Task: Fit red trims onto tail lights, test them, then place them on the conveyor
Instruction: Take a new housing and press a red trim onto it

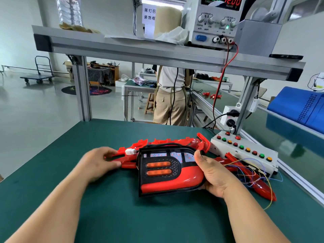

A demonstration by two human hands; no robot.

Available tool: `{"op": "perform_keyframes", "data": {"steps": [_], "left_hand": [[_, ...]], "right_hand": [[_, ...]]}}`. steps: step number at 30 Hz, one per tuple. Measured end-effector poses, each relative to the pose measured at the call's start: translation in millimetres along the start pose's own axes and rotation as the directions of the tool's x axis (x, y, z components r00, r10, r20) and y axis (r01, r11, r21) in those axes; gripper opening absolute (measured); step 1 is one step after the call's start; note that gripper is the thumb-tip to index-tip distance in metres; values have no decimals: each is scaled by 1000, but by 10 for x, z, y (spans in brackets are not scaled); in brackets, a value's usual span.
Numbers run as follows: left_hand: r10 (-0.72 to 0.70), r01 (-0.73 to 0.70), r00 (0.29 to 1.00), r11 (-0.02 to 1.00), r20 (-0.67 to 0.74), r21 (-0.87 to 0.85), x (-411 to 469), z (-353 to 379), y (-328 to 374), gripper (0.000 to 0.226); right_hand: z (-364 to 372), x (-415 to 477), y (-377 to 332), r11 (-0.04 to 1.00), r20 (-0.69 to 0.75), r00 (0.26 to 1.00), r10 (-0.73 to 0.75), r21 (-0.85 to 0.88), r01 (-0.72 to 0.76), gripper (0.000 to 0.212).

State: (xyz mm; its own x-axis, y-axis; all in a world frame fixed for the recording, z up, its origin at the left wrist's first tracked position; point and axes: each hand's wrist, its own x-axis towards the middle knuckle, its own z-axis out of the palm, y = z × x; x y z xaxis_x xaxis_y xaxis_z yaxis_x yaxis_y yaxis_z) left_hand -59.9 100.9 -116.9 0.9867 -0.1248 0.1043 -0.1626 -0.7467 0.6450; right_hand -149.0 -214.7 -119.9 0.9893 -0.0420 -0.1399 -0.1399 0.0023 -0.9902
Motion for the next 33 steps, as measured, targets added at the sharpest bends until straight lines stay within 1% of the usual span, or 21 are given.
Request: {"op": "perform_keyframes", "data": {"steps": [1, 2, 3, 5, 7, 10, 12, 15, 17, 19, 22, 24, 25, 26, 27, 28, 30, 31, 33], "left_hand": [[18, -21, 999, 998, 51, 62, 18, 75, -5, 41], [22, -26, 999, 996, 46, 81, 29, 117, 4, 42], [25, -26, 1000, 997, 10, 69, 36, 115, 13, 38], [43, -41, 997, 999, -65, 28, 67, 62, -9, 21], [38, -44, 994, 998, -106, -53, 76, -6, -41, 11], [15, -42, 995, 961, -100, -275, 35, -74, -42, 7], [-20, -12, 997, 905, -71, -424, -1, -95, -35, 11], [-83, 27, 994, 816, -71, -578, -54, -201, -35, 10], [-116, 46, 991, 753, -64, -657, -98, -332, -54, 10], [-139, 56, 989, 694, -57, -717, -144, -454, -81, 15], [-157, 12, 983, 570, -95, -822, -179, -536, -37, 21], [-131, -63, 981, 491, -145, -869, -174, -500, 78, 21], [-105, -112, 978, 470, -181, -875, -169, -454, 152, 22], [-68, -160, 974, 469, -216, -868, -171, -396, 235, 26], [-14, -205, 970, 493, -244, -845, -185, -326, 325, 30], [56, -253, 962, 548, -267, -797, -210, -247, 414, 35], [225, -362, 931, 682, -289, -635, -268, -69, 563, 43], [298, -412, 910, 724, -288, -553, -285, 13, 609, 46], [386, -482, 875, 749, -292, -454, -292, 127, 658, 51]], "right_hand": [[-10, -9, -7, 1000, 0, 1000, 7, -17, -7, 112], [-19, -18, -11, 1000, 1, 1000, 10, -22, -10, 113], [-26, -26, -15, 1000, 1, 1000, 10, -20, -10, 113], [-37, -34, -22, 1000, -3, 1000, 8, -17, -8, 113], [-41, -32, -31, 1000, -21, 1000, 15, -15, -16, 110], [-27, -43, -50, 999, -40, 999, 31, 10, -30, 93], [-36, -38, -47, 999, -53, 998, 45, 16, -44, 92], [-54, -20, -28, 998, -65, 996, 57, -2, -57, 96], [-66, -4, -16, 998, -79, 995, 65, -9, -66, 100], [-73, 16, 0, 997, -87, 994, 72, -17, -74, 102], [-60, 31, 12, 996, -96, 992, 76, -37, -79, 103], [-52, 47, 7, 995, -120, 990, 80, -50, -86, 103], [-49, 56, 2, 995, -140, 986, 86, -47, -94, 99], [-45, 67, -6, 995, -163, 982, 91, -32, -97, 93], [-39, 77, -13, 995, -182, 979, 96, -3, -98, 88], [-31, 89, -17, 995, -197, 975, 100, 32, -95, 84], [-13, 109, -18, 992, -225, 970, 96, 98, -76, 78], [-4, 115, -16, 991, -235, 968, 89, 122, -62, 75], [9, 120, -11, 990, -247, 966, 79, 136, -47, 74]]}}
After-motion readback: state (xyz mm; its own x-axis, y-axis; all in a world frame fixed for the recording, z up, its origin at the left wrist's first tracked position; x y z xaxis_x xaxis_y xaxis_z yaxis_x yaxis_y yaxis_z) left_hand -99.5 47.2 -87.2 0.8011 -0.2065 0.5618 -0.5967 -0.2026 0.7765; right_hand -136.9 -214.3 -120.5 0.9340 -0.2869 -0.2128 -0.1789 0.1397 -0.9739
